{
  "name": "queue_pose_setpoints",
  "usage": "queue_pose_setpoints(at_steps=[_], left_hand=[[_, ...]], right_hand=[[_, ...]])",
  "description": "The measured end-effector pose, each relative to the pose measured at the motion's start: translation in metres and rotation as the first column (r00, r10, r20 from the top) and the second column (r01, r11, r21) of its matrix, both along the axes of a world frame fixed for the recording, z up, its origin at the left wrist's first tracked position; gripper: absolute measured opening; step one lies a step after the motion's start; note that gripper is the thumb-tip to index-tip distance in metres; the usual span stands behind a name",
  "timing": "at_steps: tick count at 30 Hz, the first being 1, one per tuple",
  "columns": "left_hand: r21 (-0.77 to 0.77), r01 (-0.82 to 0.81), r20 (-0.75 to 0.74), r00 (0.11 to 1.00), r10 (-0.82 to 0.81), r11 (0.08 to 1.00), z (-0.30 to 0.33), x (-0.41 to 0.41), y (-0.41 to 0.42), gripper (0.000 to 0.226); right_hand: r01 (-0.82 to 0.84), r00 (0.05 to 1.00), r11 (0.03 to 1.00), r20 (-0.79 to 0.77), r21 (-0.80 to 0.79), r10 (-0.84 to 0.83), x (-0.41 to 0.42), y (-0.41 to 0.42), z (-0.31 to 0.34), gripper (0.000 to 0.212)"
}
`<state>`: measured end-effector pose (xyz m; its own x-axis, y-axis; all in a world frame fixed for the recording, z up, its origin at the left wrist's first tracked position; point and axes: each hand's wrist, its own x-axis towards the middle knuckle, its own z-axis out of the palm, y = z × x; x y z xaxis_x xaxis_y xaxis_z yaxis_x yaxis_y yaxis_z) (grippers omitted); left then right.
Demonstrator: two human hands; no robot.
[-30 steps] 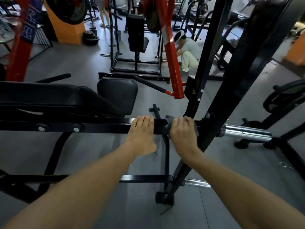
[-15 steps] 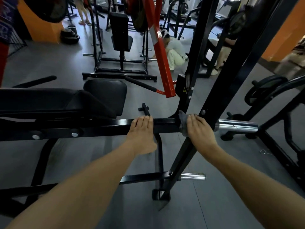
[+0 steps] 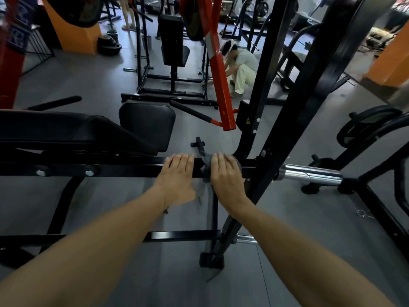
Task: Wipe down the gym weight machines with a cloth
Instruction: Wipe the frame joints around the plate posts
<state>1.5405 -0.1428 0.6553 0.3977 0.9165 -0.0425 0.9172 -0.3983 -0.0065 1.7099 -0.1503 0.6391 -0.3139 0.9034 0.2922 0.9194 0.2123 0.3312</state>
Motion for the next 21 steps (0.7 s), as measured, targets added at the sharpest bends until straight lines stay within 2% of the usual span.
queue_pose_setpoints(at_steps=[4, 9, 10, 12, 18, 21], left_hand=[[-0.007, 0.011, -0.008, 1.000, -0.012, 1.000, 0.001, -0.002, 0.000, 0.102], [0.037, 0.054, -0.044, 0.998, -0.052, 0.998, -0.002, -0.011, -0.007, 0.104], [0.047, 0.063, -0.065, 0.996, -0.060, 0.997, -0.002, -0.015, -0.011, 0.104], [0.046, 0.055, -0.086, 0.995, -0.051, 0.997, 0.000, -0.018, -0.016, 0.105], [0.010, -0.064, -0.129, 0.990, 0.065, 0.998, 0.003, -0.001, -0.022, 0.104], [0.017, -0.100, -0.157, 0.982, 0.101, 0.995, 0.005, 0.003, -0.024, 0.105]], right_hand=[[-0.071, 0.995, 0.997, 0.077, 0.031, 0.069, 0.045, -0.004, 0.001, 0.040], [0.012, 0.981, 1.000, 0.195, 0.018, -0.016, 0.087, -0.009, 0.009, 0.042], [0.014, 0.981, 1.000, 0.194, 0.010, -0.015, 0.086, -0.008, 0.011, 0.036], [0.004, 0.989, 1.000, 0.145, -0.014, -0.002, 0.079, -0.002, 0.013, 0.027], [0.014, 1.000, 0.999, 0.008, -0.052, -0.014, 0.061, -0.001, 0.001, 0.062], [-0.014, 0.997, 0.998, -0.073, -0.066, 0.009, 0.052, -0.013, -0.001, 0.067]])
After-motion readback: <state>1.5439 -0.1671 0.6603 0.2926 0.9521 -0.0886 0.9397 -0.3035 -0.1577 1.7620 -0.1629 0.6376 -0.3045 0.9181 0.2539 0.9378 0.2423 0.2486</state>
